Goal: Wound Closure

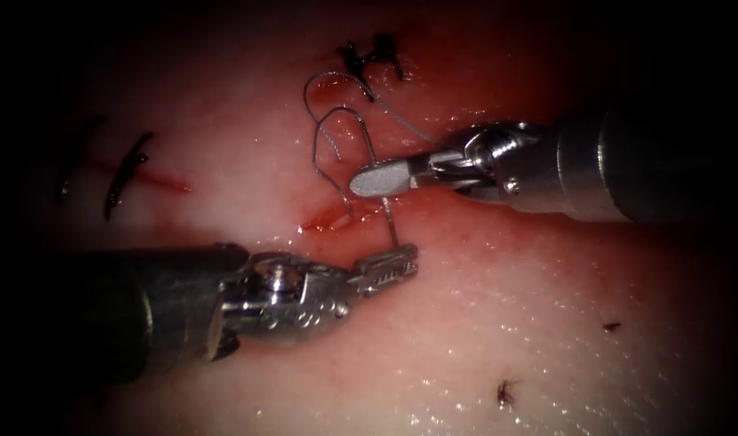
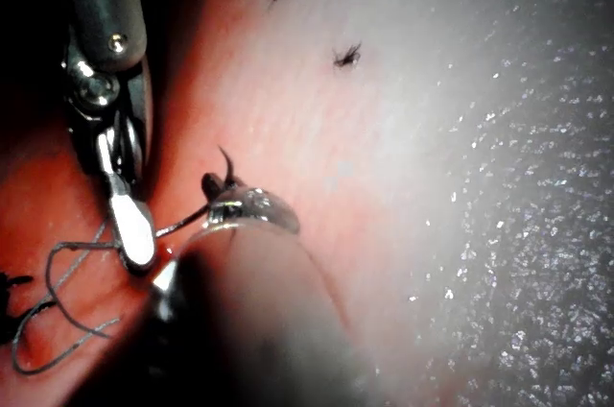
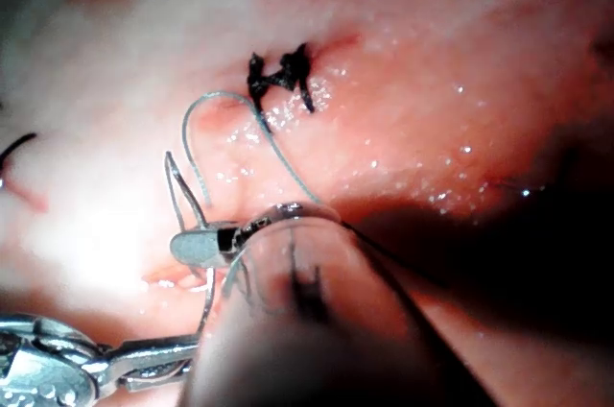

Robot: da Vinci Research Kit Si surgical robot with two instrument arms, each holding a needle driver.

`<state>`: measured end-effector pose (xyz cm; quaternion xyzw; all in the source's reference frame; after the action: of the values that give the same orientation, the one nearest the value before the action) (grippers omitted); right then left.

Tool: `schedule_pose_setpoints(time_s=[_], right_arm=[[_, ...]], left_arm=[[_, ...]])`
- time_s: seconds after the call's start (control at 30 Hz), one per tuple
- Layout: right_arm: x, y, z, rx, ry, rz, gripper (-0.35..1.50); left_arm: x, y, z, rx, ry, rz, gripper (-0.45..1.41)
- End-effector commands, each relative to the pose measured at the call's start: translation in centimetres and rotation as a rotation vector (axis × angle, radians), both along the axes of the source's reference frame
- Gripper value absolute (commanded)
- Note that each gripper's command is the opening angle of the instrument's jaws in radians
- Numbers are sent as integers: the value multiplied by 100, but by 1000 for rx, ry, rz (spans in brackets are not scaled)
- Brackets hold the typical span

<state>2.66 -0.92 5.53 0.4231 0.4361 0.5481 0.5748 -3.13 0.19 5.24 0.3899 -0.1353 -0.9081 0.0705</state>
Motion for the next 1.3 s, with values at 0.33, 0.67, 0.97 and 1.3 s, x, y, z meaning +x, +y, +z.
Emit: schedule_pose_setpoints(time_s=[0.33, 0.67, 0.97, 1.3], right_arm=[[6, 10, 8, -166, 19, 42, -35], [6, 25, 9, -401, 61, 113, -35], [6, 20, 7, -665, 77, 87, -35], [4, 15, 2, -829, 92, 77, -35]], left_arm=[[15, -10, 0, 81, -61, -75, 88], [59, 4, 12, 359, -121, -207, -42], [50, 18, 46, 485, -84, -269, -45], [48, 21, 77, 559, -17, -282, -45]])
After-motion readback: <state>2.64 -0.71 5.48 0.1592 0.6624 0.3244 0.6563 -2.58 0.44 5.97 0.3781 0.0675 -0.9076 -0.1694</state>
